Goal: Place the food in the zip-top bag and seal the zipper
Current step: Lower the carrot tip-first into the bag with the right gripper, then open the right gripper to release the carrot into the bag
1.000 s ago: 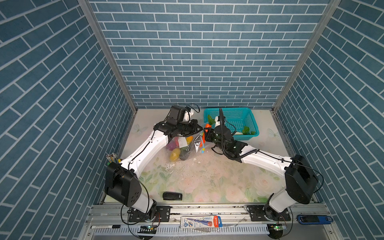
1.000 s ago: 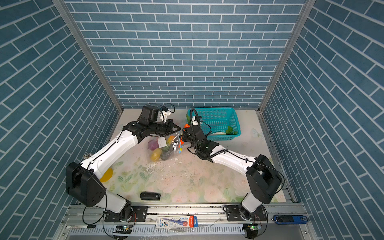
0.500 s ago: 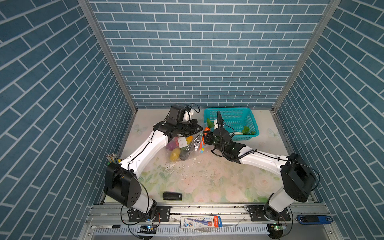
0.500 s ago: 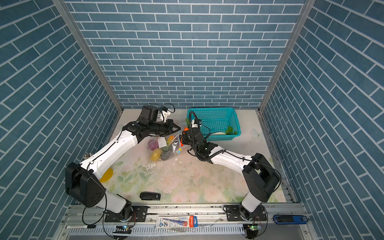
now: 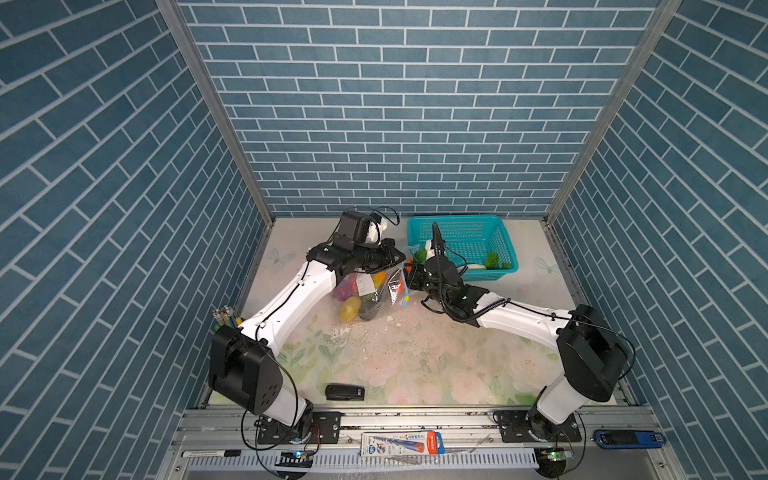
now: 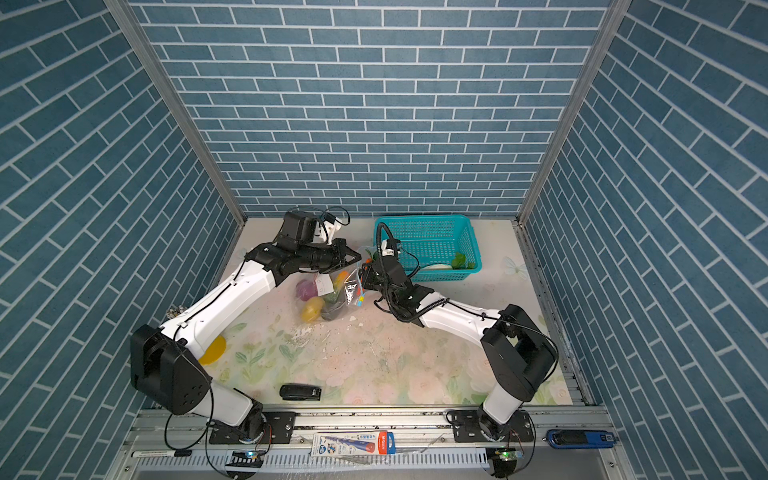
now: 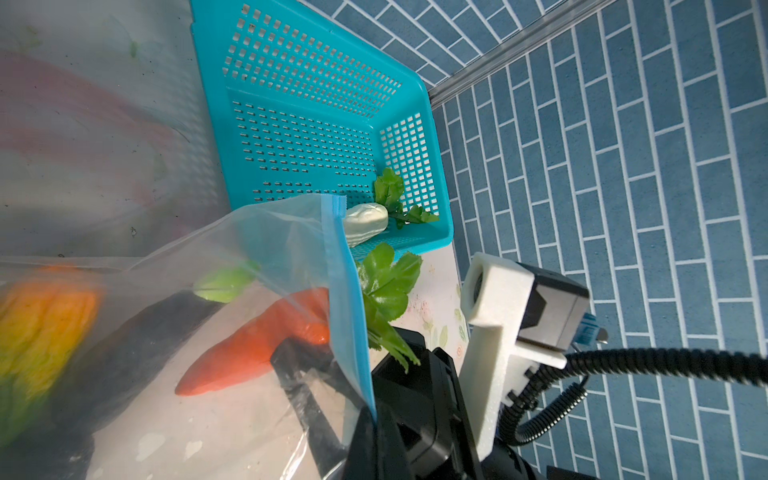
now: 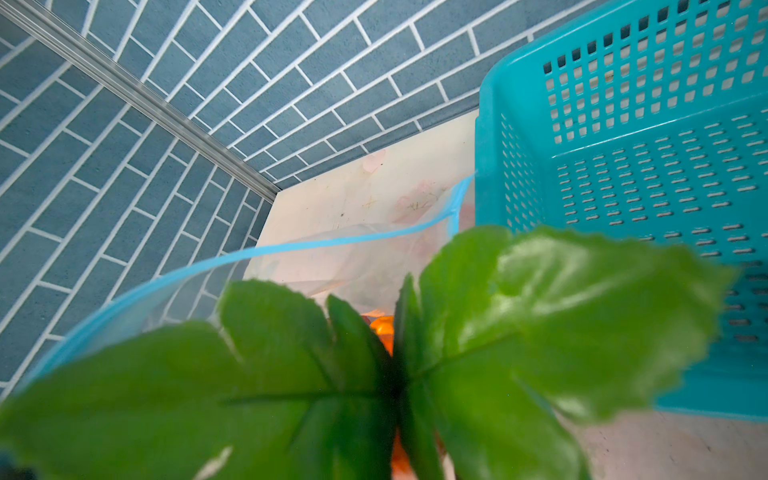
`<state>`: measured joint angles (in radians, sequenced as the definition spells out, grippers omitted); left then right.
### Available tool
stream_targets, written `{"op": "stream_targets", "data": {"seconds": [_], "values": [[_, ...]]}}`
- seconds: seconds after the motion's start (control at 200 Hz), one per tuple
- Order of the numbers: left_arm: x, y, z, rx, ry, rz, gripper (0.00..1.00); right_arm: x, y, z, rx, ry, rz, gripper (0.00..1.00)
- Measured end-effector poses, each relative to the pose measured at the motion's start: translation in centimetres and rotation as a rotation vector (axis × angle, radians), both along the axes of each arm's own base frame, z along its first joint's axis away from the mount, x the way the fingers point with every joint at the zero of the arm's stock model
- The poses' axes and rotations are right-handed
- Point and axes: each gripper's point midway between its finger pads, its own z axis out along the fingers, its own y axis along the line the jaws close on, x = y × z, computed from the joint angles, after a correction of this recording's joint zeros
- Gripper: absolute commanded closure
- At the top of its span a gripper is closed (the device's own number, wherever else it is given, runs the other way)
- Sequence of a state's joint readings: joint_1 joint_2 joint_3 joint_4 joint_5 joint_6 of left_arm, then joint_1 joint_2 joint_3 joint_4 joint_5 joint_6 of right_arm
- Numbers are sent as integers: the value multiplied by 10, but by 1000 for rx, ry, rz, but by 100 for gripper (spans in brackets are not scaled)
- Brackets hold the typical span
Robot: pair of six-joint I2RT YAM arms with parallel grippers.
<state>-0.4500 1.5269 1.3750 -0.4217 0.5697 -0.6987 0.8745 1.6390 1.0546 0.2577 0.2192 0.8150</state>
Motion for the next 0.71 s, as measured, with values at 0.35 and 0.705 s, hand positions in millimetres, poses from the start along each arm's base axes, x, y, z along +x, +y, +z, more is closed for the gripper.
{"op": "stream_targets", "data": {"seconds": [0.35,0.705], "values": [[0,0,0,-1,1,1,100,-7,7,-4,23,42,44,61],[0,0,0,-1,0,1,100,-26,11,-24,-19,139,129,61]]}}
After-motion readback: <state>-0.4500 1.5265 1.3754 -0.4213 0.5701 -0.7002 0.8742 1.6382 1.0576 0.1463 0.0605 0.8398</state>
